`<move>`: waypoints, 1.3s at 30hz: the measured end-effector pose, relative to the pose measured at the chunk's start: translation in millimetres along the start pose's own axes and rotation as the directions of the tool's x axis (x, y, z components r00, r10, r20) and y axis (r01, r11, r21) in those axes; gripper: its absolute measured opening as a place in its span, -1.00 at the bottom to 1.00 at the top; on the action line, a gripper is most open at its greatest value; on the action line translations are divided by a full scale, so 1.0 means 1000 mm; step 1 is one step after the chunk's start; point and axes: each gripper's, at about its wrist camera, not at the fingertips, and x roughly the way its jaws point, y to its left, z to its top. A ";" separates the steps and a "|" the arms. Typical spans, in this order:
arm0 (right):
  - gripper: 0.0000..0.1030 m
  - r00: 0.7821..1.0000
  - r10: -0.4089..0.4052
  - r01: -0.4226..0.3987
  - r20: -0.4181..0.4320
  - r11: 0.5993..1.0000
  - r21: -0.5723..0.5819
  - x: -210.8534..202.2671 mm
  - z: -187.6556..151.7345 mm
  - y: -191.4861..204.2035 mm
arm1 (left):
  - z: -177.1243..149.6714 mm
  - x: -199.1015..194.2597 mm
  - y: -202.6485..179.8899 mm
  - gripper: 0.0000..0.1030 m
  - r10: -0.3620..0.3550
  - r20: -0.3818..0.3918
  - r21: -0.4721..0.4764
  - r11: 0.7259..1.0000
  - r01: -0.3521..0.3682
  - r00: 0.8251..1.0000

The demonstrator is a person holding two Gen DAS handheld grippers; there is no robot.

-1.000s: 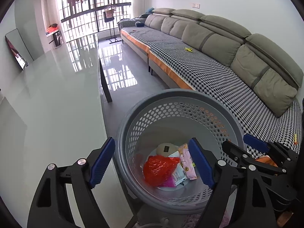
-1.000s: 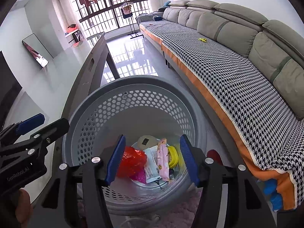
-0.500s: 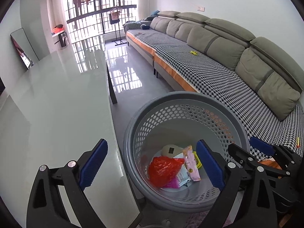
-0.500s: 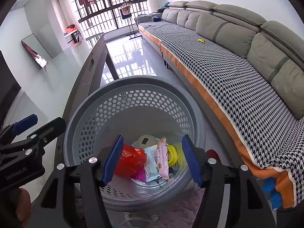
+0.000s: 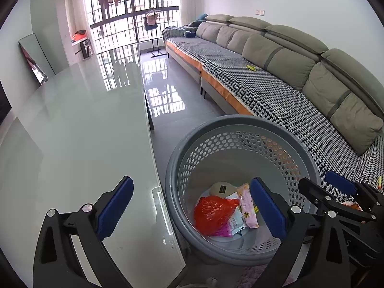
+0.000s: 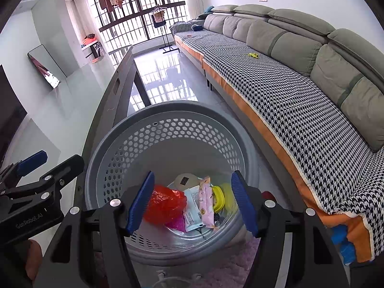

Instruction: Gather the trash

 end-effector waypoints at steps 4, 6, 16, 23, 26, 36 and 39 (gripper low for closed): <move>0.24 1.000 0.004 -0.004 0.000 1.000 -0.006 -0.001 0.000 0.003 | -0.001 -0.001 0.000 0.87 0.003 0.000 -0.001 1.000 -0.003 1.000; 0.24 1.000 0.004 -0.004 0.002 1.000 -0.007 -0.002 0.000 0.004 | -0.001 -0.001 0.000 0.87 0.005 0.000 -0.001 1.000 -0.005 1.000; 0.24 1.000 0.004 -0.004 0.000 1.000 -0.009 -0.002 -0.002 0.004 | -0.003 -0.003 0.002 0.88 0.019 -0.011 -0.009 1.000 -0.019 1.000; 0.24 1.000 0.007 -0.007 0.003 1.000 -0.013 -0.004 -0.004 0.006 | -0.005 -0.004 0.003 0.88 0.036 -0.012 -0.008 0.999 -0.036 0.999; 0.24 1.000 0.009 -0.009 0.004 1.000 -0.014 -0.004 -0.004 0.007 | -0.005 -0.003 0.003 0.88 0.039 -0.014 -0.010 0.999 -0.039 0.999; 0.24 1.000 0.014 -0.014 0.004 1.000 -0.014 -0.003 -0.004 0.006 | -0.004 -0.004 0.002 0.88 0.053 -0.006 -0.012 0.999 -0.053 0.999; 0.24 1.000 0.014 -0.014 0.004 1.000 -0.014 -0.003 -0.004 0.006 | -0.004 -0.002 0.003 0.88 0.045 -0.013 -0.022 0.999 -0.045 0.999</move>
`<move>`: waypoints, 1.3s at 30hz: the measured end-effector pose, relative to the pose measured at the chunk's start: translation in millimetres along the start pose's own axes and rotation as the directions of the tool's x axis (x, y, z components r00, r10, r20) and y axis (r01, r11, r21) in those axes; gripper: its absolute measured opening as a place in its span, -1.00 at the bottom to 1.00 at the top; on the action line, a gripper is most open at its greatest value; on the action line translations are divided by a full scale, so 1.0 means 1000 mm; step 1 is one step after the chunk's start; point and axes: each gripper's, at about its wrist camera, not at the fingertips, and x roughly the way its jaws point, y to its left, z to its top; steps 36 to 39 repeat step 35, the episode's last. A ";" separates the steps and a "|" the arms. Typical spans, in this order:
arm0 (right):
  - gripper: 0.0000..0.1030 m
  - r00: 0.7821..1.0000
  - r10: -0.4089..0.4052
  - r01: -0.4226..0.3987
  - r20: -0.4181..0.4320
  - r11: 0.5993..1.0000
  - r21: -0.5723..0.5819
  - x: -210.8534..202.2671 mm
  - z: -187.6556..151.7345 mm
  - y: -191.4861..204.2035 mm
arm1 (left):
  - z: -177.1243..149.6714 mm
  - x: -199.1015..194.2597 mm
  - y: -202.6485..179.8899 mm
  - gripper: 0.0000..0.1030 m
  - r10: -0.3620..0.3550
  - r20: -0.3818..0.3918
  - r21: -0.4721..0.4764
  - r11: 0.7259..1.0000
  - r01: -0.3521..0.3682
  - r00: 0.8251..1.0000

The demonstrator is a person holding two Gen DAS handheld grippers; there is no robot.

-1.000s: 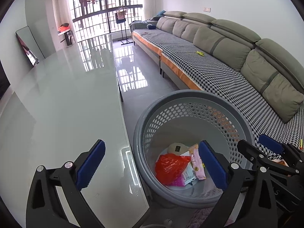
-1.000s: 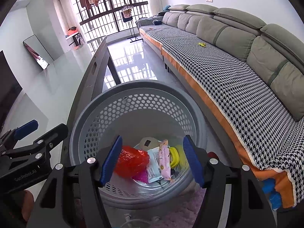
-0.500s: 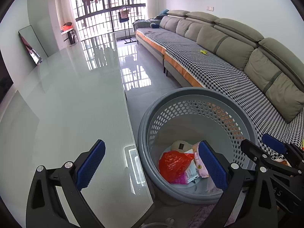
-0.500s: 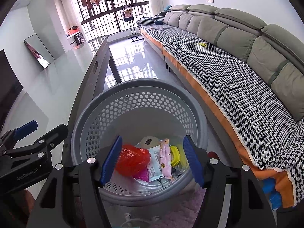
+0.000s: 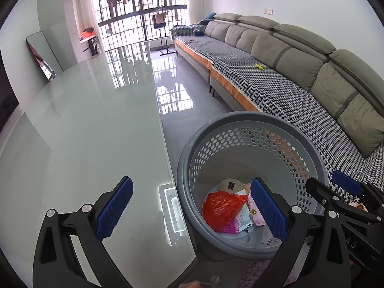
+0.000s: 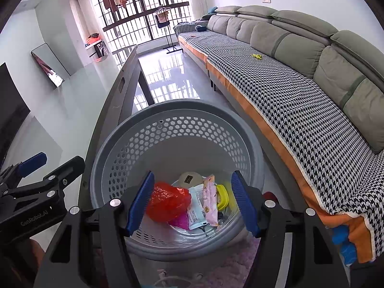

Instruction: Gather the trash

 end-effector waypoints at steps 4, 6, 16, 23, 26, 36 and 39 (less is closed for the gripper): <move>0.24 1.000 0.001 -0.001 -0.003 1.000 0.001 0.001 0.000 0.001 | 0.001 0.002 0.001 0.88 -0.003 -0.004 -0.005 1.000 0.003 1.000; 0.24 1.000 0.002 -0.002 -0.004 1.000 0.001 0.002 0.001 0.002 | 0.001 0.003 0.001 0.88 -0.003 -0.004 -0.007 1.000 0.003 1.000; 0.24 1.000 0.004 -0.004 -0.007 1.000 -0.001 0.004 0.000 0.001 | 0.001 0.005 0.003 0.88 -0.004 -0.012 -0.010 1.000 0.004 1.000; 0.24 1.000 0.005 -0.005 -0.008 1.000 -0.002 0.004 0.000 0.002 | 0.001 0.005 0.003 0.88 -0.007 -0.010 -0.006 1.000 0.007 1.000; 0.24 1.000 0.006 -0.006 -0.008 1.000 -0.001 0.004 0.000 0.002 | 0.000 0.005 0.003 0.88 -0.006 -0.010 -0.003 1.000 0.006 1.000; 0.24 1.000 0.004 -0.004 -0.009 1.000 -0.003 0.004 0.000 0.003 | -0.001 0.005 0.004 0.88 0.002 -0.013 -0.005 1.000 -0.002 1.000; 0.24 1.000 0.004 -0.004 -0.009 1.000 -0.003 0.004 0.000 0.003 | -0.001 0.005 0.004 0.88 0.002 -0.013 -0.005 1.000 -0.002 1.000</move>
